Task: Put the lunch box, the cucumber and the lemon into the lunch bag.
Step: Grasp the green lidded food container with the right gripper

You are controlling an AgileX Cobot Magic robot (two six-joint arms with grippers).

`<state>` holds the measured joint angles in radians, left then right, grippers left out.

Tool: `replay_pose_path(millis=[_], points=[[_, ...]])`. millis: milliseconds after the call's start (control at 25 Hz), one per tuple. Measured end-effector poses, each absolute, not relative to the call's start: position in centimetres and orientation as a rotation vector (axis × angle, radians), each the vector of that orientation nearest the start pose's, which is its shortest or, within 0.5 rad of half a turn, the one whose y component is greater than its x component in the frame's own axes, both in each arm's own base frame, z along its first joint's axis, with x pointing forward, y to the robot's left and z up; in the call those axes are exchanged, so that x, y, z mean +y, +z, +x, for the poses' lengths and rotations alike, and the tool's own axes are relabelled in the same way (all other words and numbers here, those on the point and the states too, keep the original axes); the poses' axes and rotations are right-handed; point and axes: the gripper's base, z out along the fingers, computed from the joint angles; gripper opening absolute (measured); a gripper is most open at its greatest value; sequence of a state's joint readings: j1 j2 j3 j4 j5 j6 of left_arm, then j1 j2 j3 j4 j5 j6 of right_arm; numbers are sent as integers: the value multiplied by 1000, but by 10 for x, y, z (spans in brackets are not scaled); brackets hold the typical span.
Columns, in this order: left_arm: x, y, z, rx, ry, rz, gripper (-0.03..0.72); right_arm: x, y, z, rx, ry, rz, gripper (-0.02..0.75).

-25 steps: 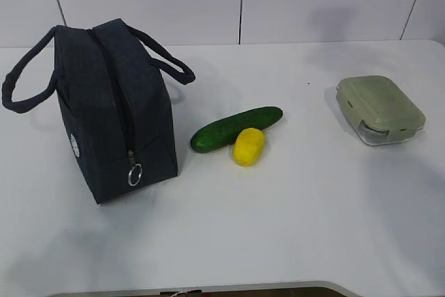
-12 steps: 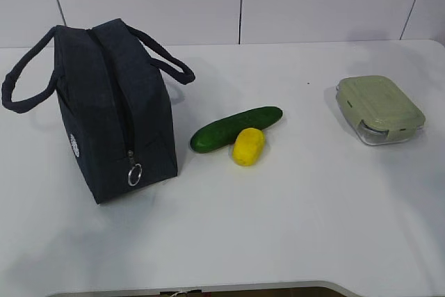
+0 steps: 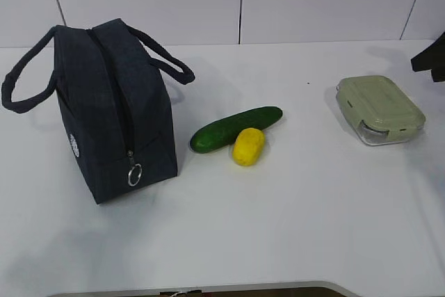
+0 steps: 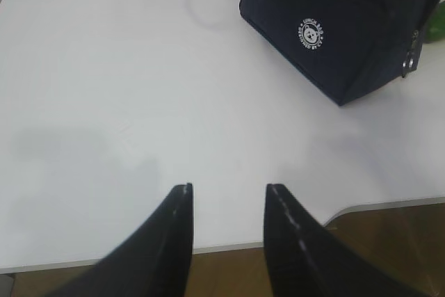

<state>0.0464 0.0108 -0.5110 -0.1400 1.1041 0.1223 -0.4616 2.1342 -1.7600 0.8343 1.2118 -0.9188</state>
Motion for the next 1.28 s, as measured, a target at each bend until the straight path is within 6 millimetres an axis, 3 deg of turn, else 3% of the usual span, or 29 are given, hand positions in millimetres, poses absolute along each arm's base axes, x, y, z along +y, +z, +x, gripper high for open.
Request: replay_pose_path(millis=[800, 1280], points=[[-12, 277, -6, 2079, -68, 89, 242, -146, 148, 451, 2436, 938, -162, 587], [-12, 277, -6, 2079, -68, 89, 242, -145, 142, 455, 2401, 1056, 34, 587]])
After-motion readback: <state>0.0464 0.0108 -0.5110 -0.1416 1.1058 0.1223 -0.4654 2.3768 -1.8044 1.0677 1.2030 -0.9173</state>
